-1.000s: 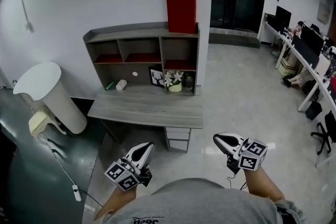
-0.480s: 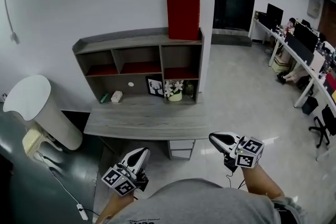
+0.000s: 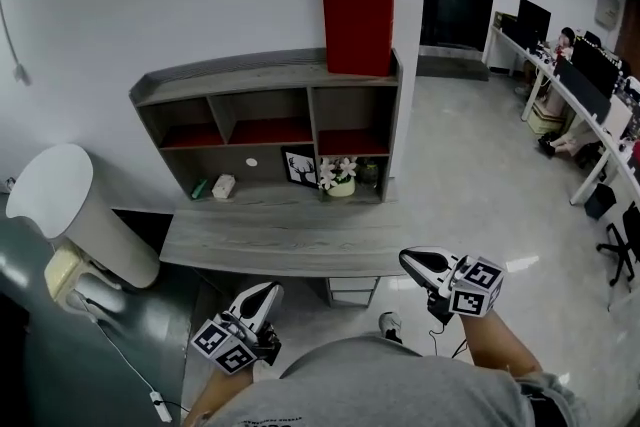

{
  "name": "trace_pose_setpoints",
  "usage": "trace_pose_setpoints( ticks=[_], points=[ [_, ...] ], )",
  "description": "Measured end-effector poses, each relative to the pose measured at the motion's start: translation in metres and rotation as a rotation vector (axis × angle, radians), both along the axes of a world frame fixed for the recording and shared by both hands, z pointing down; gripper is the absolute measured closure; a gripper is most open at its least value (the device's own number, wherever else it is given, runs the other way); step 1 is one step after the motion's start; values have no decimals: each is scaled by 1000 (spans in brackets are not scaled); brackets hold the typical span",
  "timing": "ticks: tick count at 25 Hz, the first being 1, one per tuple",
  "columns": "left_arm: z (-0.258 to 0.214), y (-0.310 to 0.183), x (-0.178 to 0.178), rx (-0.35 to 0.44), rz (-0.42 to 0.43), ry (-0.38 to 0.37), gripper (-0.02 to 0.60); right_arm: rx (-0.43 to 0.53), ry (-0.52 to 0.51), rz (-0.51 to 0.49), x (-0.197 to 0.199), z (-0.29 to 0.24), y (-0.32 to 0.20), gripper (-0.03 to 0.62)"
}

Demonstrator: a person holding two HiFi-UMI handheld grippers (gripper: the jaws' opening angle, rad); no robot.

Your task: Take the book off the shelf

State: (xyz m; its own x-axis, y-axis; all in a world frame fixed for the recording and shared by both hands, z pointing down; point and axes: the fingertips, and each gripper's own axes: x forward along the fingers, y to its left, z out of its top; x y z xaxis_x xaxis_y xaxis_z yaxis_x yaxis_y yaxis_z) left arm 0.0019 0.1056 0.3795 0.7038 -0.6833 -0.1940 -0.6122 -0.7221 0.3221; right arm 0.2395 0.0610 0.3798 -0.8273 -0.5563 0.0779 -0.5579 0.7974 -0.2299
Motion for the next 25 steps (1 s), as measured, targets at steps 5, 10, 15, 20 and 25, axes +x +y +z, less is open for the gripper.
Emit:
trace_pose_setpoints(
  ticks=[5, 10, 15, 20, 25],
  points=[
    [4, -40, 5, -7, -57, -15, 572, -4, -19, -56, 5, 7, -57, 588],
    [-2, -97, 29, 5, -123, -31, 572, 4, -43, -132, 20, 4, -132, 589],
    [-13, -166, 72, 9, -172, -23, 572, 16, -43, -237, 41, -2, -205, 588],
    [-26, -232, 116, 31, -188, -37, 572, 42, -36, -282, 68, -7, -269, 588],
    [-36, -274, 138, 39, -182, -58, 572, 46, -25, -291, 80, -12, -312, 588]
  ],
)
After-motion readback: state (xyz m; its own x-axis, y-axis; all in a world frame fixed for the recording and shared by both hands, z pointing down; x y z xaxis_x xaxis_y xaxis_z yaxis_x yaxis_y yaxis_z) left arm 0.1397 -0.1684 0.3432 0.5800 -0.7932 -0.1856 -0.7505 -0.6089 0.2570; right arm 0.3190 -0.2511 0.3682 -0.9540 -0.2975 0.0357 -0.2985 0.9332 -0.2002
